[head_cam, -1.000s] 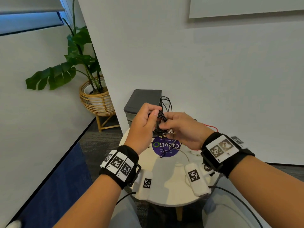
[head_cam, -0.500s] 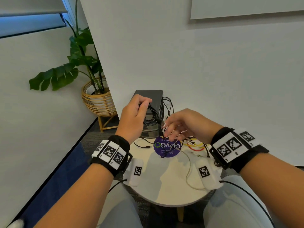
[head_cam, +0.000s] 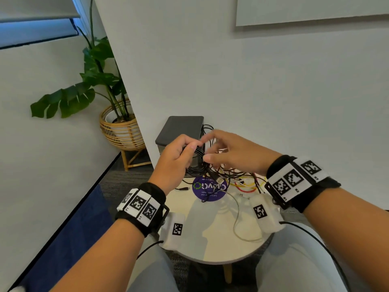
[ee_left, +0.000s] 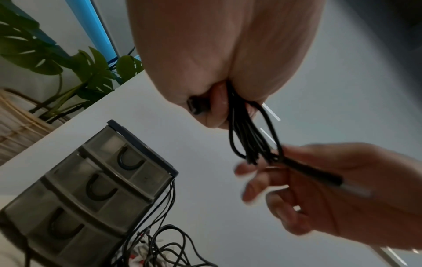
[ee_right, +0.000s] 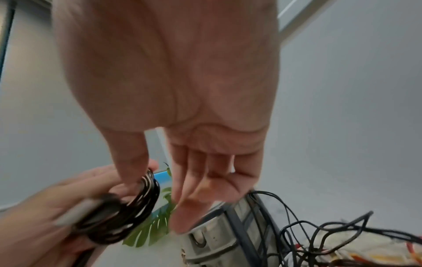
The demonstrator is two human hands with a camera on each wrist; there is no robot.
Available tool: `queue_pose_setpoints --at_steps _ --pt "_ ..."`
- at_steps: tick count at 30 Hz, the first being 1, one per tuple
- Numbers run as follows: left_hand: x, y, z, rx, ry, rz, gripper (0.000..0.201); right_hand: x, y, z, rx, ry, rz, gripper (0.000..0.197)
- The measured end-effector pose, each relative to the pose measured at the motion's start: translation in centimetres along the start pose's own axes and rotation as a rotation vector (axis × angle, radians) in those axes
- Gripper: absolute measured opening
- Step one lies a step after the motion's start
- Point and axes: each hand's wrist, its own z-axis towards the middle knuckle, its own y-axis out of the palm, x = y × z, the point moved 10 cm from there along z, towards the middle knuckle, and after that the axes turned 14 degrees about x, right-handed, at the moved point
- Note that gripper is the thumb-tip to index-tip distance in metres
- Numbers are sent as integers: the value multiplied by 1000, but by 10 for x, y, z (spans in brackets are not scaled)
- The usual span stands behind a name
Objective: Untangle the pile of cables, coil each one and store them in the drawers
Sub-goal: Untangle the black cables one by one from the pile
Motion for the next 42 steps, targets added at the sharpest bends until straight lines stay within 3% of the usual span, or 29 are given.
queue_pose_setpoints --at_steps 2,5,9,12,15,19,22,24,26,30,33,35,37,42 --pt "2 -1 1 14 -25 -38 21 -12 5 -5 -28 -70 133 40" --pt "3 -3 4 28 -59 -78 21 -14 18 -9 -37 -199 50 28" --pt "-3 -3 1 19 -118 -86 21 -10 17 -4 51 -193 51 29" --pt "-26 0 -2 -56 -214 26 38 -9 15 -3 82 -200 54 29" --pt "-46 3 -8 -114 -396 15 61 -8 12 -3 72 -174 114 29" --pt "-51 -3 -11 -53 -556 -90 45 -9 8 -4 86 -185 124 28" --pt "-59 -4 -13 -96 -628 -119 32 -5 8 -5 88 -180 117 29" --pt "-60 -7 -14 -125 -619 -132 21 -3 7 -7 97 -179 120 29" --pt "-53 -7 -12 -160 -561 -143 26 -4 5 -7 116 -191 108 33" --pt "-41 -6 -10 -205 -490 -155 36 -7 5 -6 105 -201 103 60" --pt "-40 -1 -15 -137 -614 -342 32 -10 18 -6 52 -241 -111 68" --pt "-40 2 -17 -97 -656 -423 40 -12 25 -5 43 -243 -195 69" --pt "-30 5 -18 -118 -596 -375 43 -13 26 -5 52 -246 -247 70" --pt "-23 1 -15 -114 -437 -126 28 -14 27 -9 32 -184 -227 67"
